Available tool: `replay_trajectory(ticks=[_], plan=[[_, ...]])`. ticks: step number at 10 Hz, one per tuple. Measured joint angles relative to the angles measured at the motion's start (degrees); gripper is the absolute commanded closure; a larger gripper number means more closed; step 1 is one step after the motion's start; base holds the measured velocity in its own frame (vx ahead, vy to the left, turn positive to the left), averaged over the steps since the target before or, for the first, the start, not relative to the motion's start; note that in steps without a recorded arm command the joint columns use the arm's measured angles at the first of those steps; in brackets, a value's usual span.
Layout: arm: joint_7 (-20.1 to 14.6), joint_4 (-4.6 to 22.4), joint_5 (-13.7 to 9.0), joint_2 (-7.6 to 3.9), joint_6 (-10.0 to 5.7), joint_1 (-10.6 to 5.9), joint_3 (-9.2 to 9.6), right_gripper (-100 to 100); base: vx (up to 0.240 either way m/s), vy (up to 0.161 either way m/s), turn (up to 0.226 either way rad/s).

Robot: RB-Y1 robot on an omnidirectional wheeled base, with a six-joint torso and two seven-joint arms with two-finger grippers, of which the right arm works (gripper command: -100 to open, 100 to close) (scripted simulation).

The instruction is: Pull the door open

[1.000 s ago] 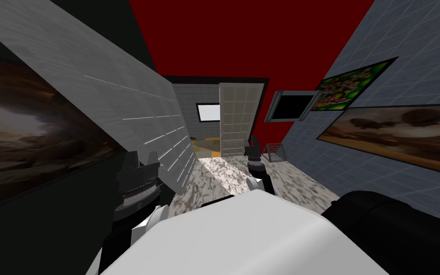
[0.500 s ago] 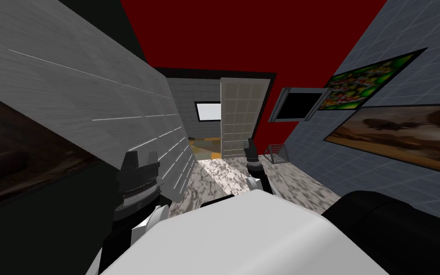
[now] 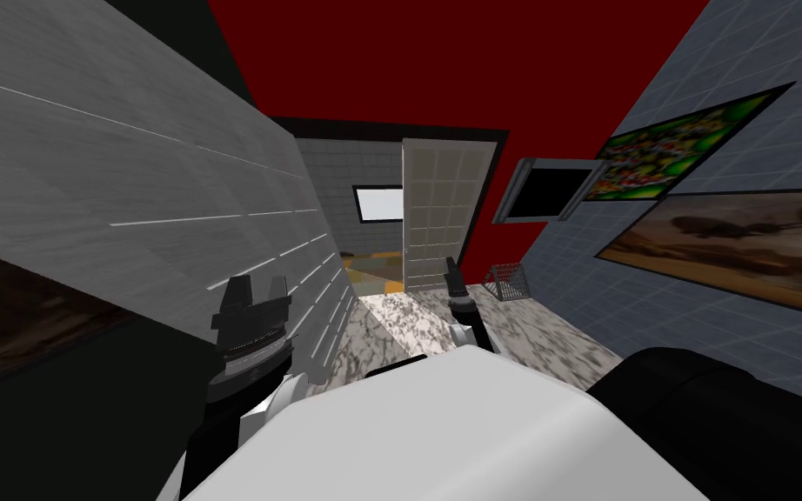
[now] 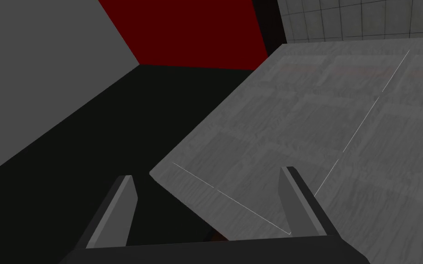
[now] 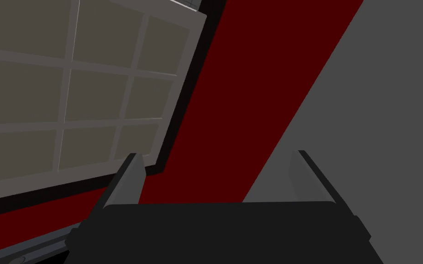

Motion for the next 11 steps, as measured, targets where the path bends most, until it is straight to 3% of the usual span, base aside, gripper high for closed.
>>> replay_trajectory(ticks=[11], plan=[[8.32, 12.36, 5.95, -1.04, -3.50, -2.03, -3.47, -100, 0.112, 0.026, -0.030]])
